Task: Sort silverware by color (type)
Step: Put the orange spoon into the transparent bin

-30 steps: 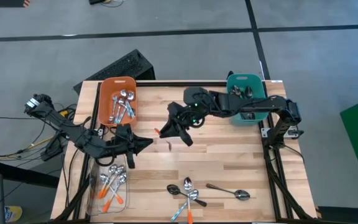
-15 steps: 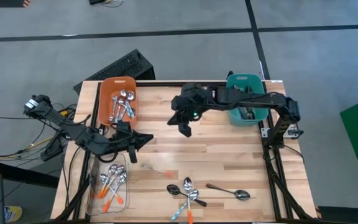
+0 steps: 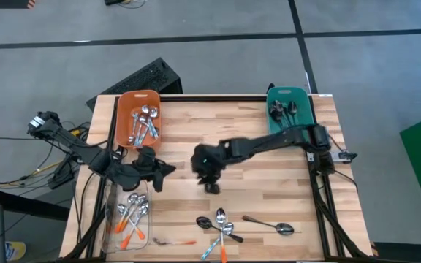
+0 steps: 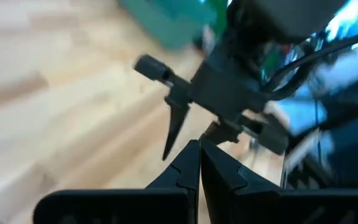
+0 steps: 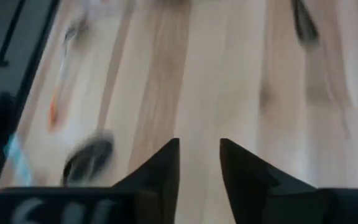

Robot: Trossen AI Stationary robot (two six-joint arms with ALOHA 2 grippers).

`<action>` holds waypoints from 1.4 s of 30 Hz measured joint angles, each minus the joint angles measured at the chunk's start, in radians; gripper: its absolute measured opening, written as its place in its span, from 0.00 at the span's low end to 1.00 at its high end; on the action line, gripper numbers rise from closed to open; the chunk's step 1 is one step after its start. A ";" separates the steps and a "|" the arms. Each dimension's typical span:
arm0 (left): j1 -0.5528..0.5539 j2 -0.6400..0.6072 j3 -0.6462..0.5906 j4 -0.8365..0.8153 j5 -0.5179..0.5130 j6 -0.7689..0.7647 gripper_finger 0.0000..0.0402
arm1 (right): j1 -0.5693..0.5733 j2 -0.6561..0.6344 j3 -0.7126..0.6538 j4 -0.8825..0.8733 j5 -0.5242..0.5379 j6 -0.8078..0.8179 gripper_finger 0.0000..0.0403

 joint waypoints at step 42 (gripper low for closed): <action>-0.055 0.085 0.000 -0.178 0.351 0.185 0.45 | 0.348 0.115 0.023 -0.368 0.314 1.316 0.67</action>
